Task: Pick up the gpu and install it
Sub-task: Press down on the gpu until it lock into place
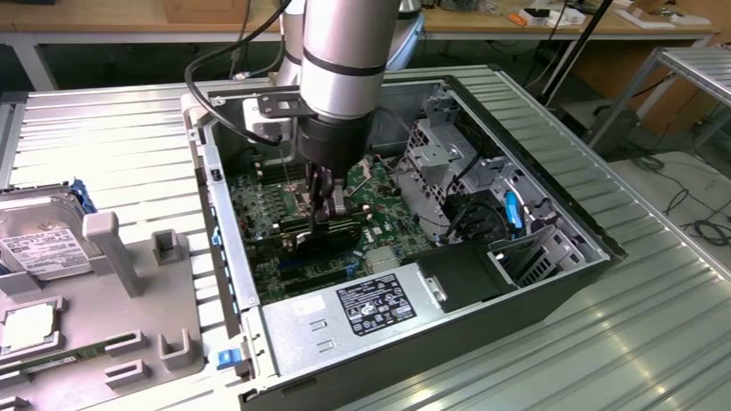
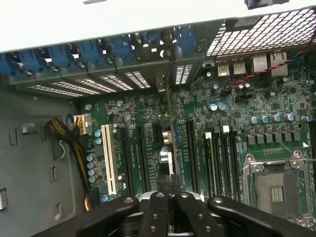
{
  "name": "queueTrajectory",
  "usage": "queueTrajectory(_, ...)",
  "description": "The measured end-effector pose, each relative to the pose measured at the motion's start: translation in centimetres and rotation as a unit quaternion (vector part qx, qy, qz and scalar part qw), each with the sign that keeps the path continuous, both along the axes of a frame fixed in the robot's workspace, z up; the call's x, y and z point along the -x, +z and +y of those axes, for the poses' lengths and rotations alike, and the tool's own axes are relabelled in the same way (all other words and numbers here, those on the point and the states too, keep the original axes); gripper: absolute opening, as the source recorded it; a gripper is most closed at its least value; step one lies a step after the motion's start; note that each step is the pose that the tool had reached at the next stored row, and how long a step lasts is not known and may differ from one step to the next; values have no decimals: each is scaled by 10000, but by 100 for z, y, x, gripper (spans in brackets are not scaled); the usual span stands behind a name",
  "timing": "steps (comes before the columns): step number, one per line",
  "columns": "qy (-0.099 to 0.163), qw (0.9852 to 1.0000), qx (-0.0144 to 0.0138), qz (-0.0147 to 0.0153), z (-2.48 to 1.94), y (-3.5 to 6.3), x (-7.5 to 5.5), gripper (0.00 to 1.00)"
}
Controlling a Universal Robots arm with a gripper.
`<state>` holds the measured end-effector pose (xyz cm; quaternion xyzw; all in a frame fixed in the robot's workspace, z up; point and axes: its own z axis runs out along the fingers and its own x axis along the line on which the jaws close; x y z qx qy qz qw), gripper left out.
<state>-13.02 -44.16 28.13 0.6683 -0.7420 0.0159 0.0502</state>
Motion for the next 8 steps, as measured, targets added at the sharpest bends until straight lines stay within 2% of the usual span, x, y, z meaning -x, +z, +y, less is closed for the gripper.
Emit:
queueTrajectory(3, 15, 10000, -1, -3, 24, -25, -32, 11)
queueTrajectory(8, 19, 10000, -1, -17, 26, -60, -36, 11)
